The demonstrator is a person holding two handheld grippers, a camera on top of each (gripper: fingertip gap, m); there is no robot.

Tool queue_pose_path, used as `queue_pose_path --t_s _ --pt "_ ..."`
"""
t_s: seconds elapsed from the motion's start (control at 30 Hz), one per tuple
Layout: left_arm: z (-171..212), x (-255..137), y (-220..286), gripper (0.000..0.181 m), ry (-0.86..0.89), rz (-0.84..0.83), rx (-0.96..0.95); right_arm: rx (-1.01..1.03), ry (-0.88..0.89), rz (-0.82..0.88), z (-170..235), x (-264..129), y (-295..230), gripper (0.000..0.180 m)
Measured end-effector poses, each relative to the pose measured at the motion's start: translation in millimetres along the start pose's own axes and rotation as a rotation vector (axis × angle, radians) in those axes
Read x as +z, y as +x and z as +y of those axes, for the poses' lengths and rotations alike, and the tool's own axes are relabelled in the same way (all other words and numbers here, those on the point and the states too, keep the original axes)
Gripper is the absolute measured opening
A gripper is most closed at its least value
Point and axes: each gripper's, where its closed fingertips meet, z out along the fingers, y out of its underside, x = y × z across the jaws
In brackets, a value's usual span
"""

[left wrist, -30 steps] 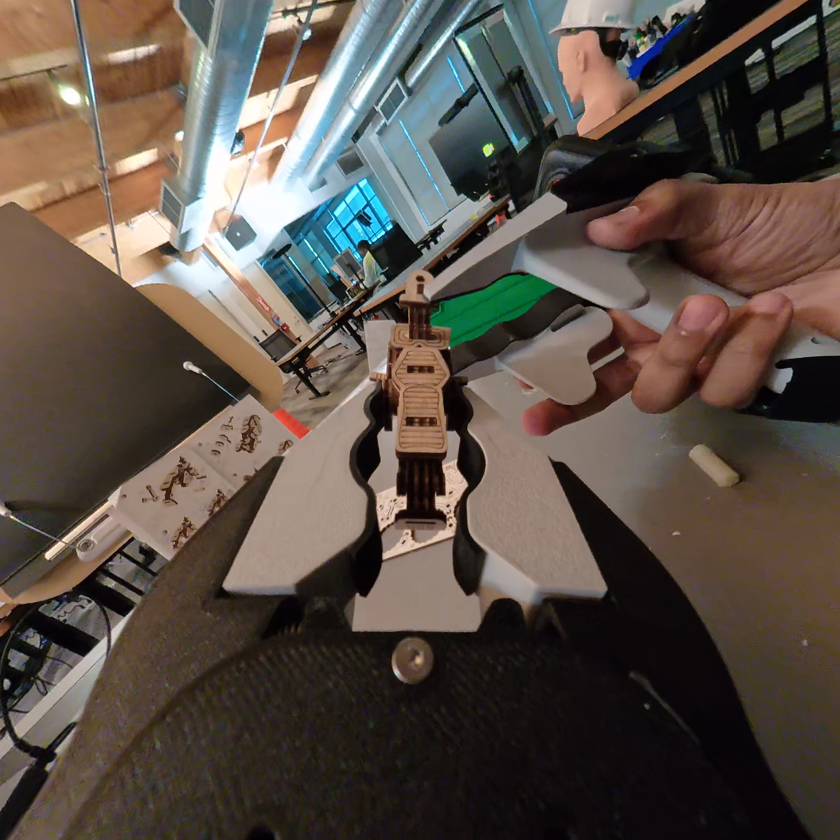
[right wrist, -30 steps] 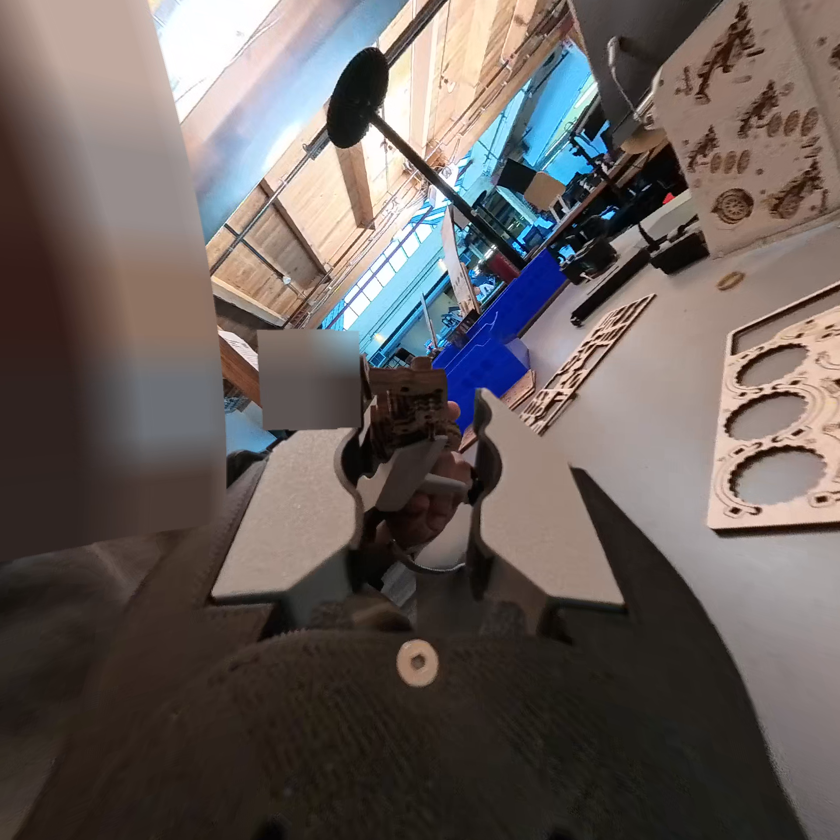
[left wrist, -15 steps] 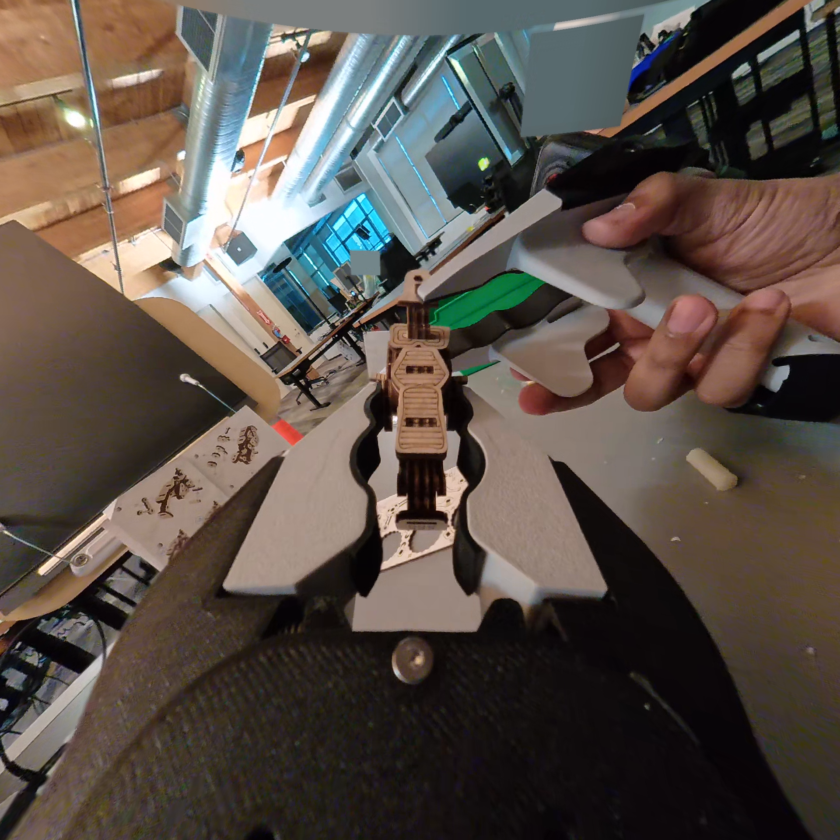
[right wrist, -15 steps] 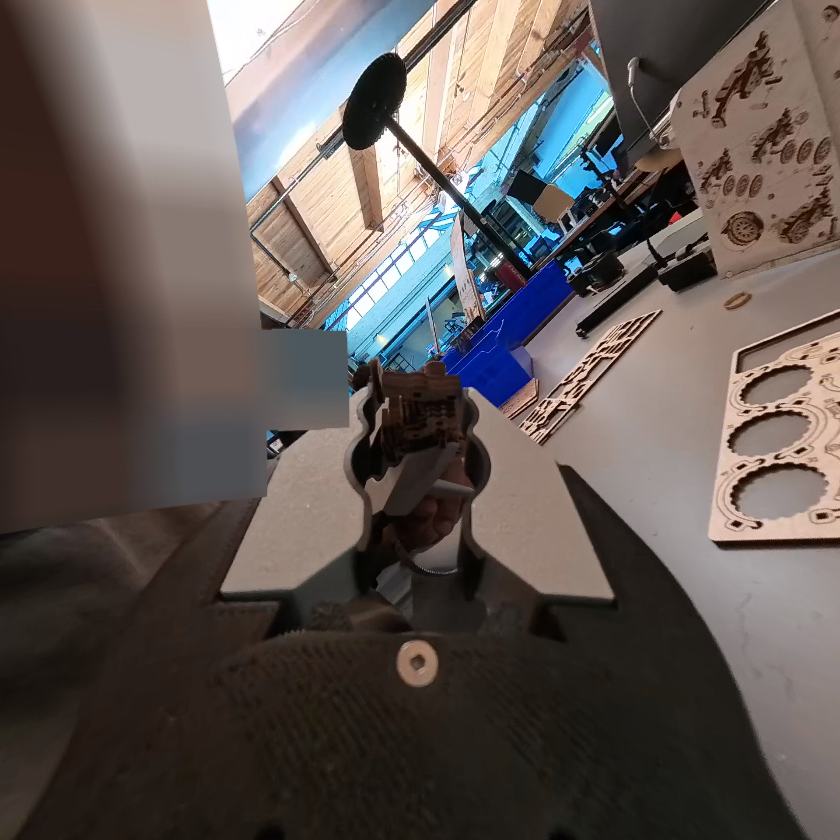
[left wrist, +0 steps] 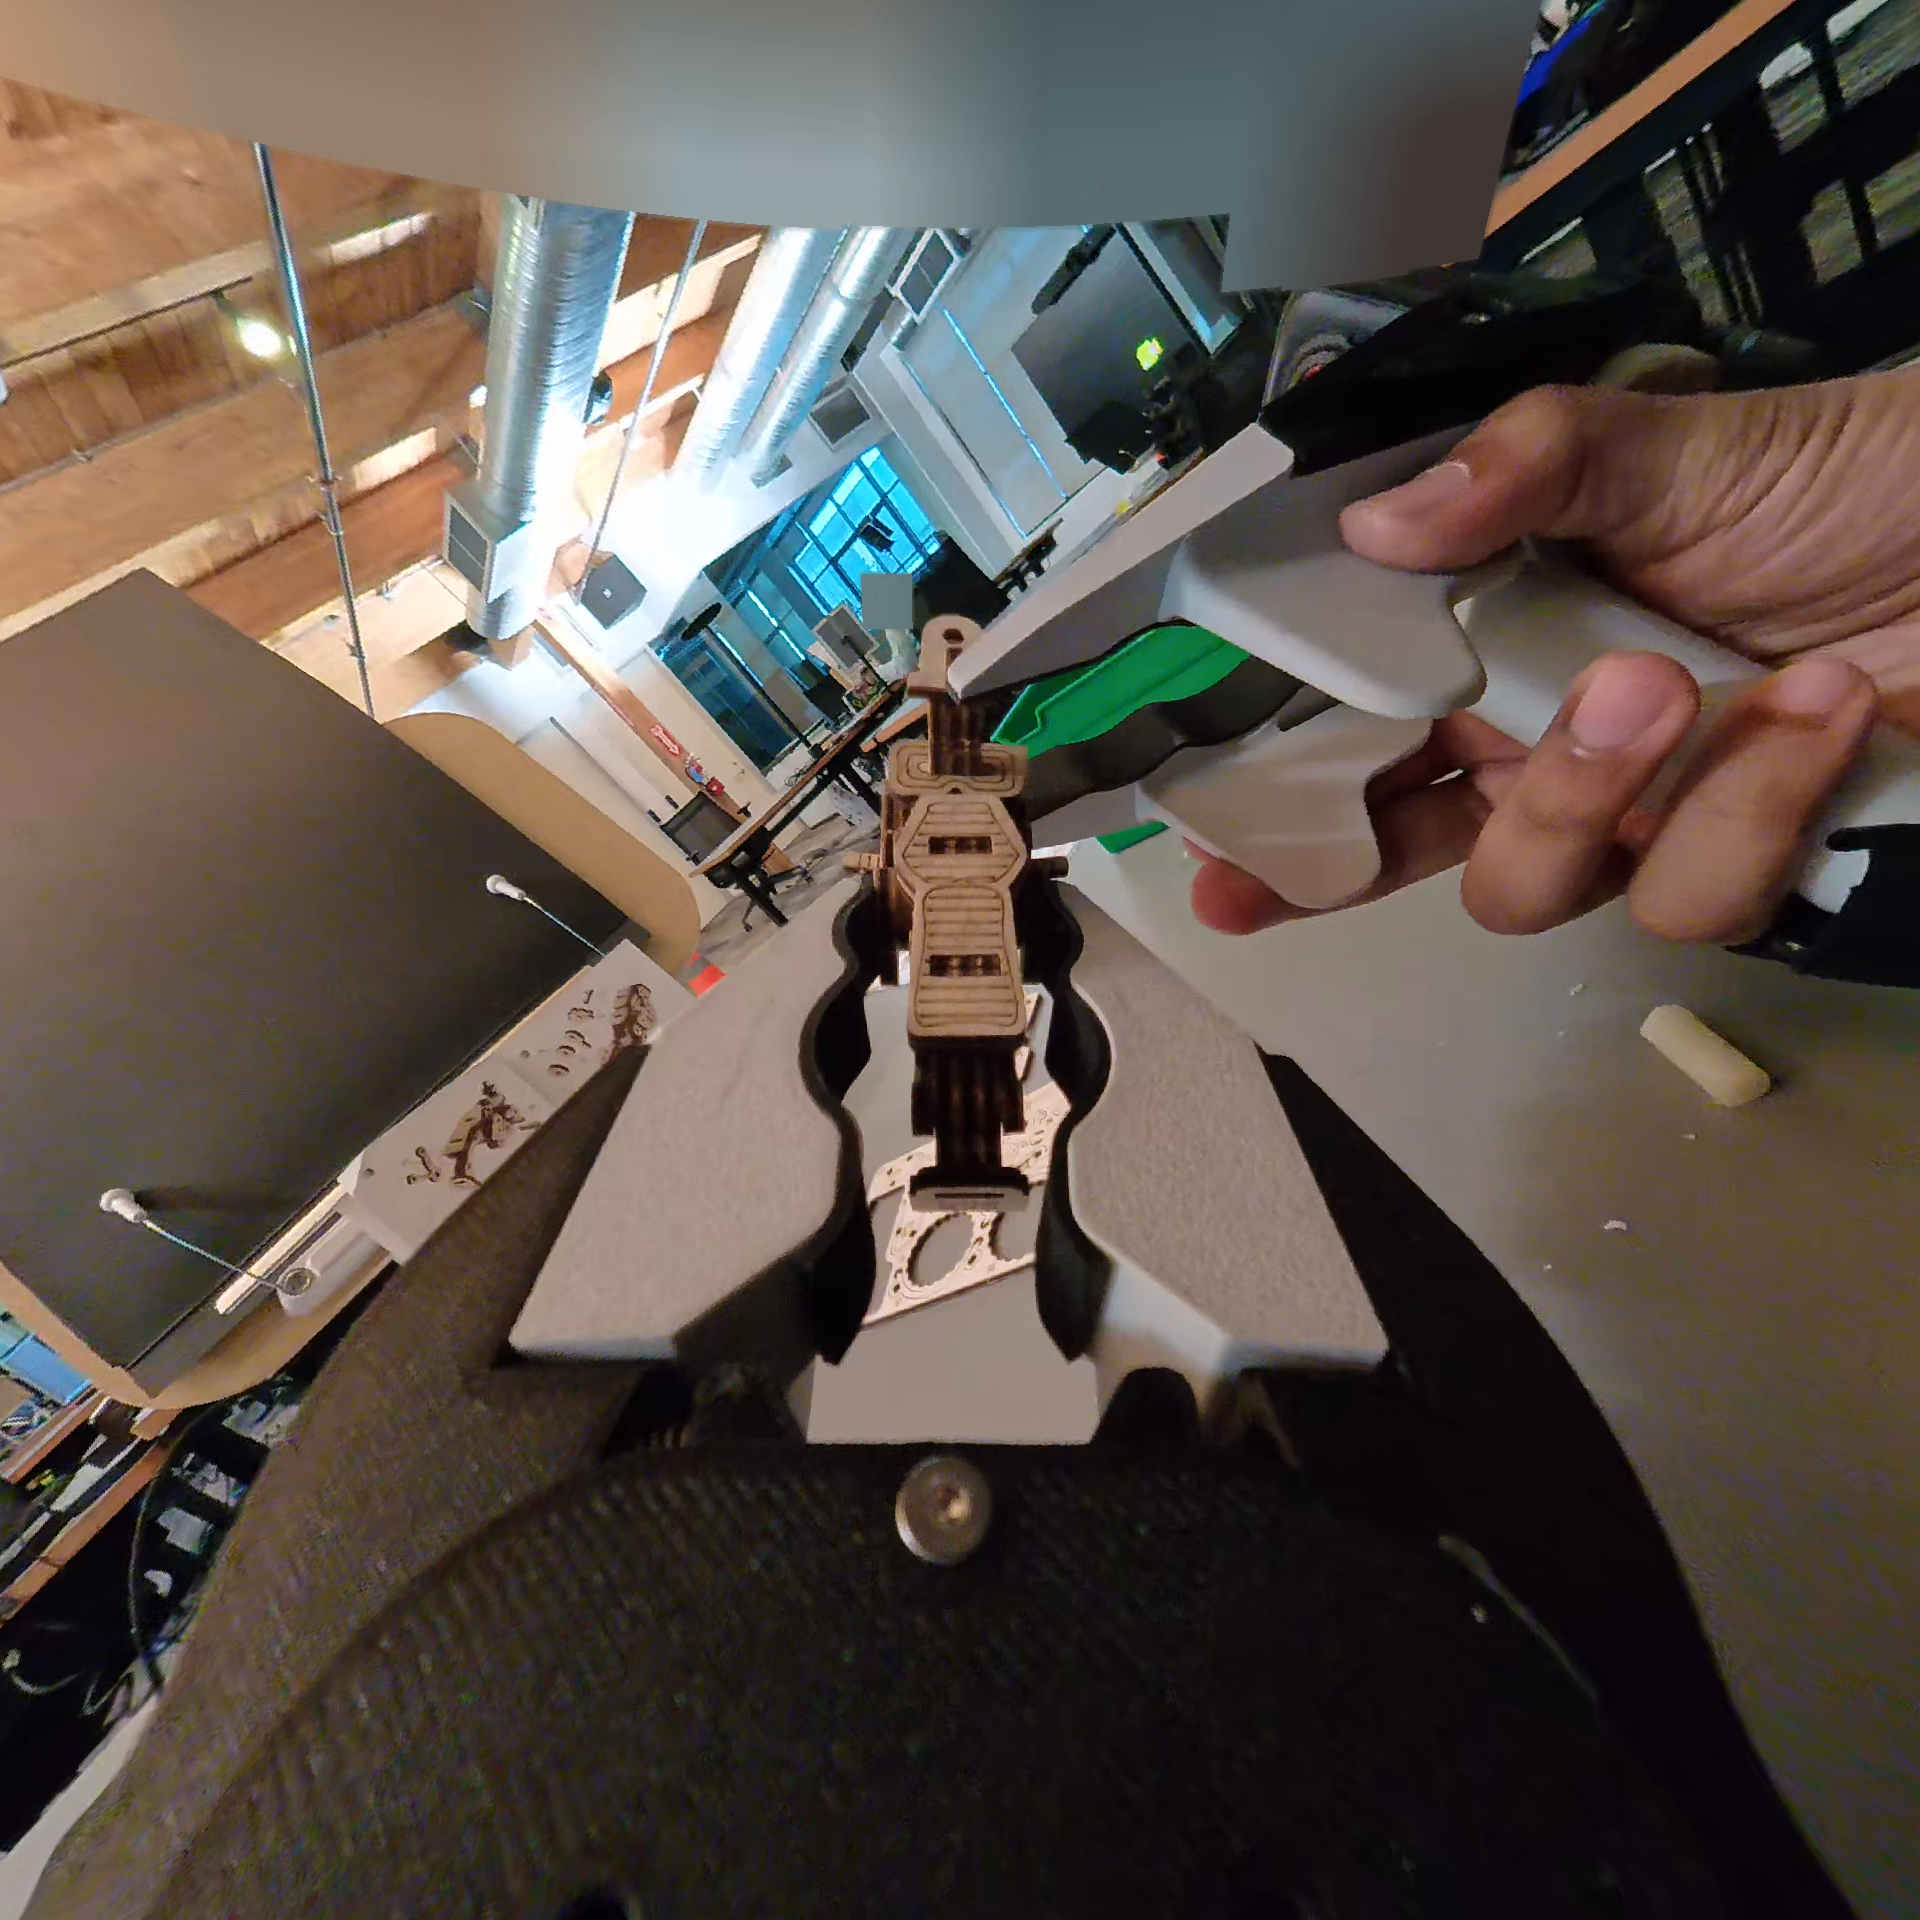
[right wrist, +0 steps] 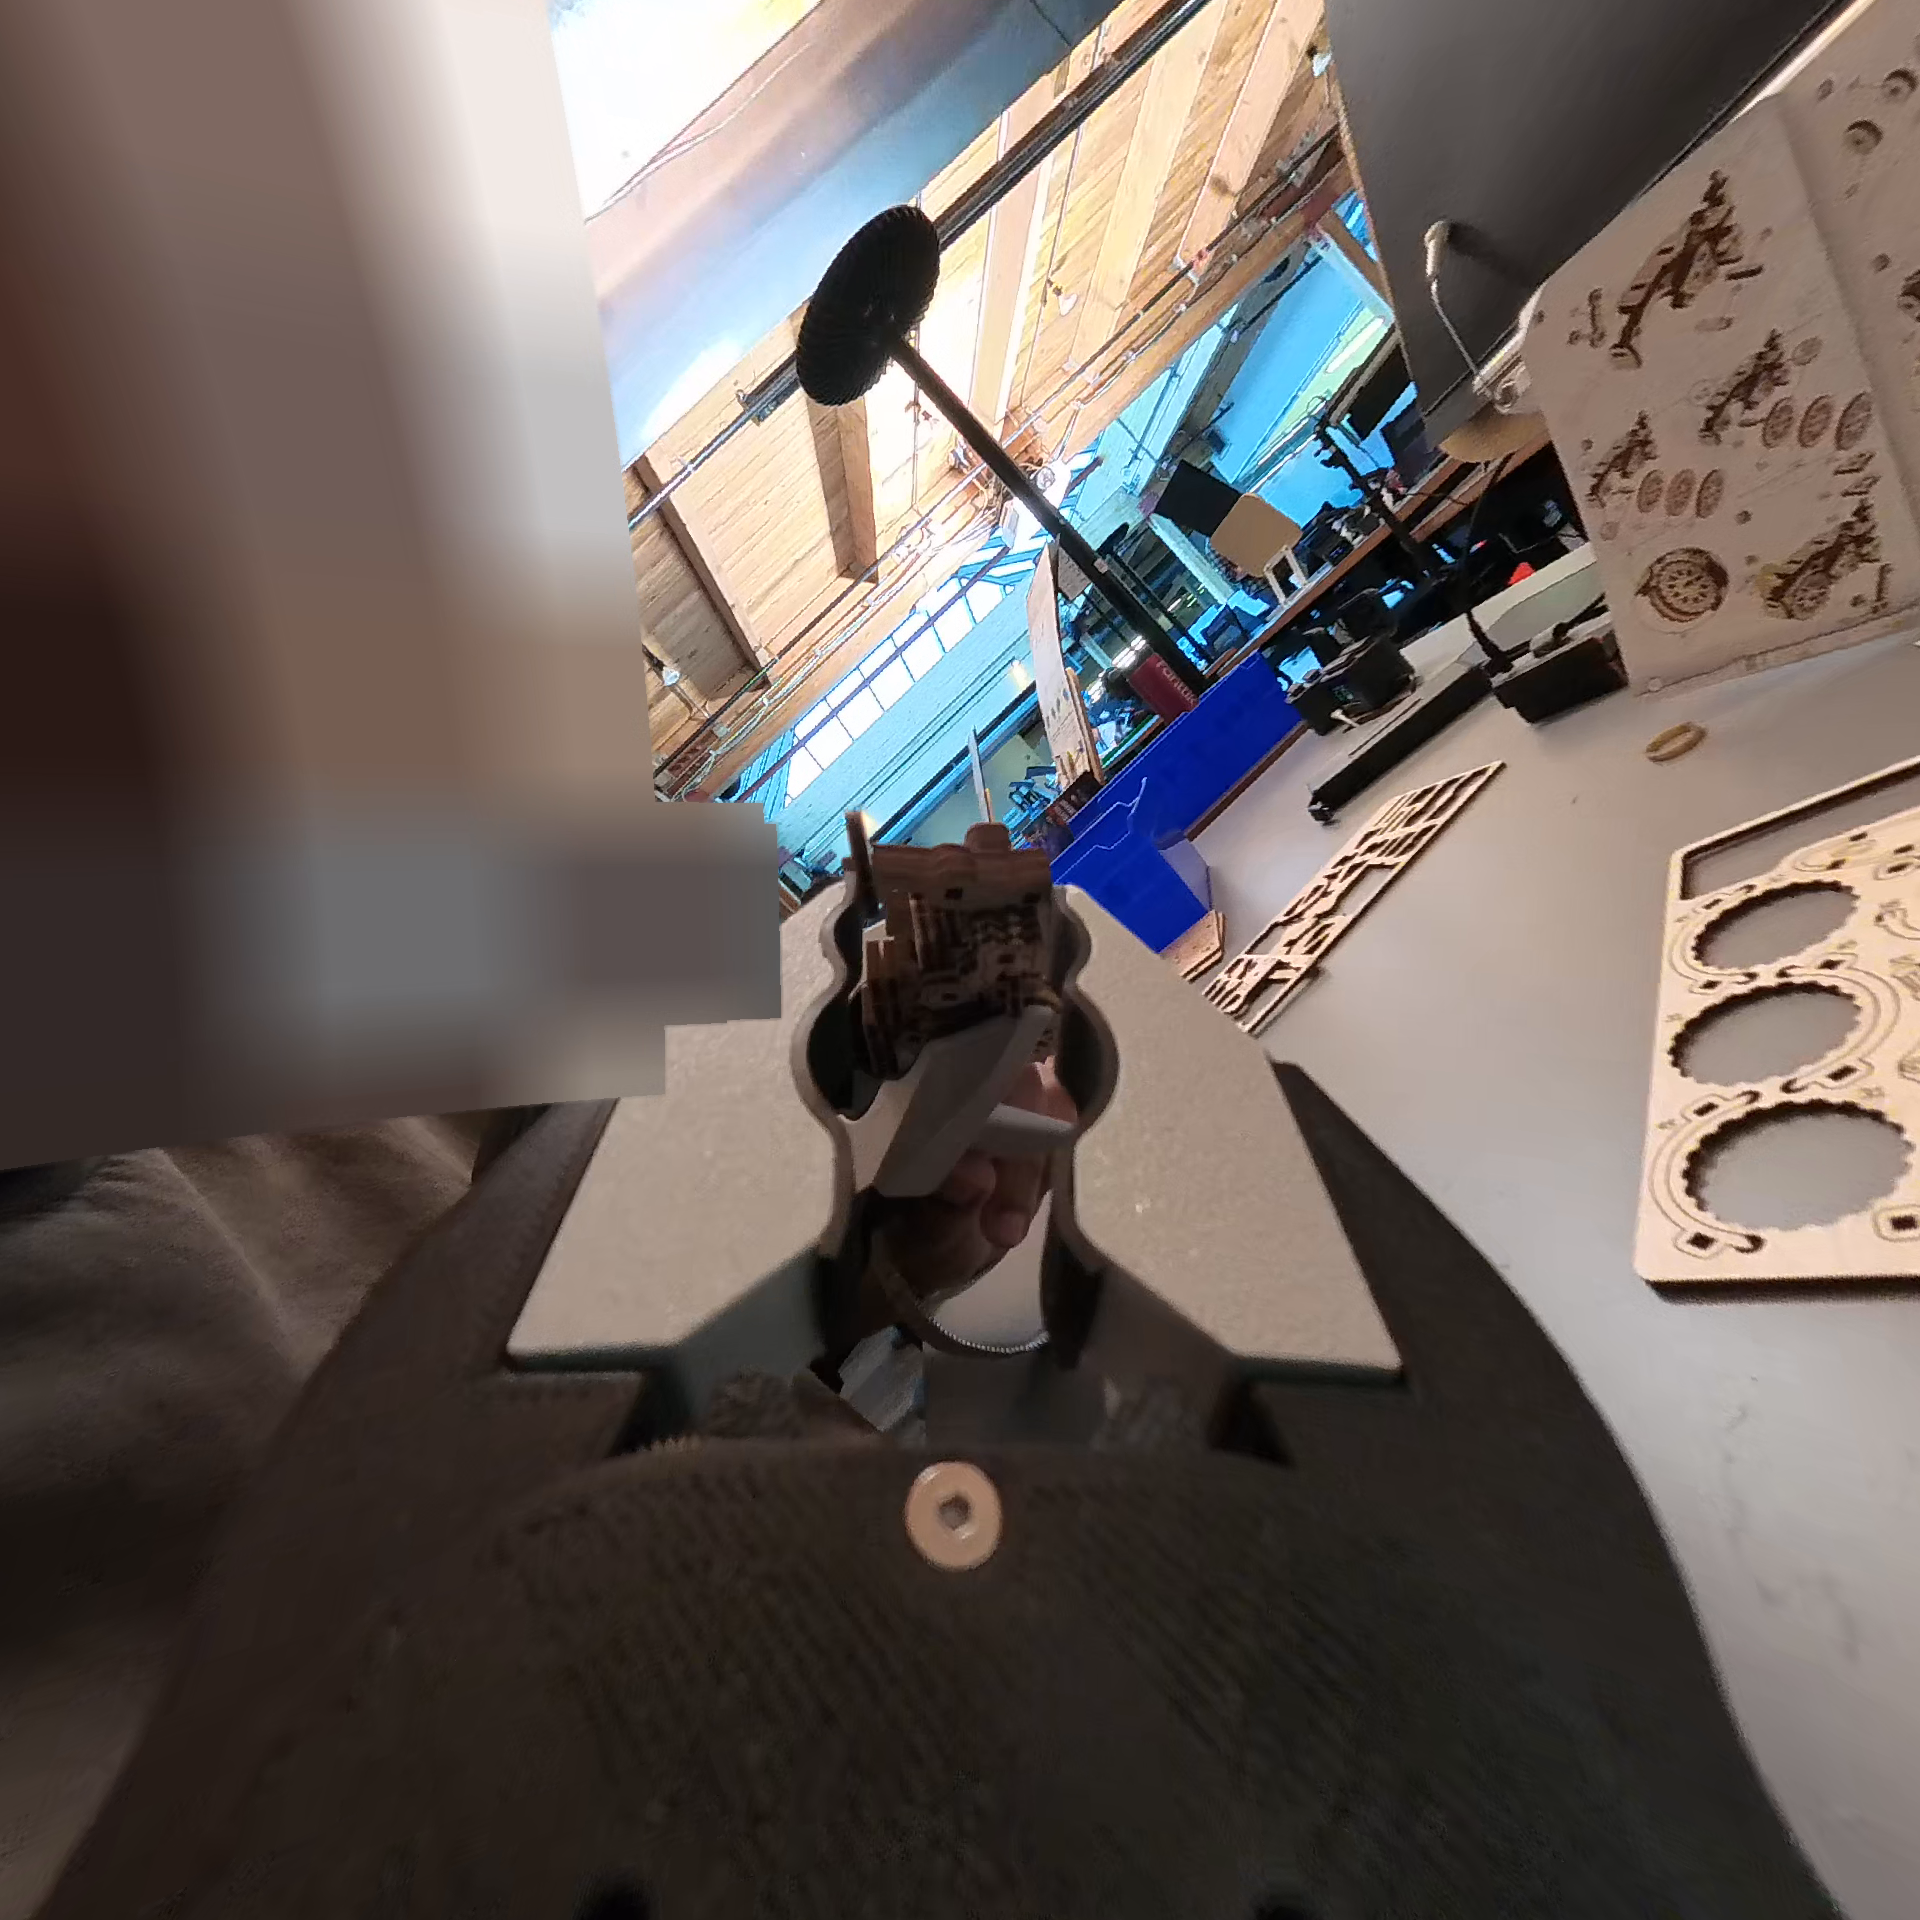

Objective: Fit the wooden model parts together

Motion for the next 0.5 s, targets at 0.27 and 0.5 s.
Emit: queue_pose_path --t_s 0.27,0.5 --pt "2.1 -0.3 0.9 0.028 -0.005 0.021 -0.018 -0.012 -0.038 0.002 2.5 0.3 1.3 0.033" --pt "-2.2 -2.3 -1.1 0.028 0.013 0.034 -0.073 -0.03 -0.086 -0.074 2.7 -1.9 -5.7 0.041"
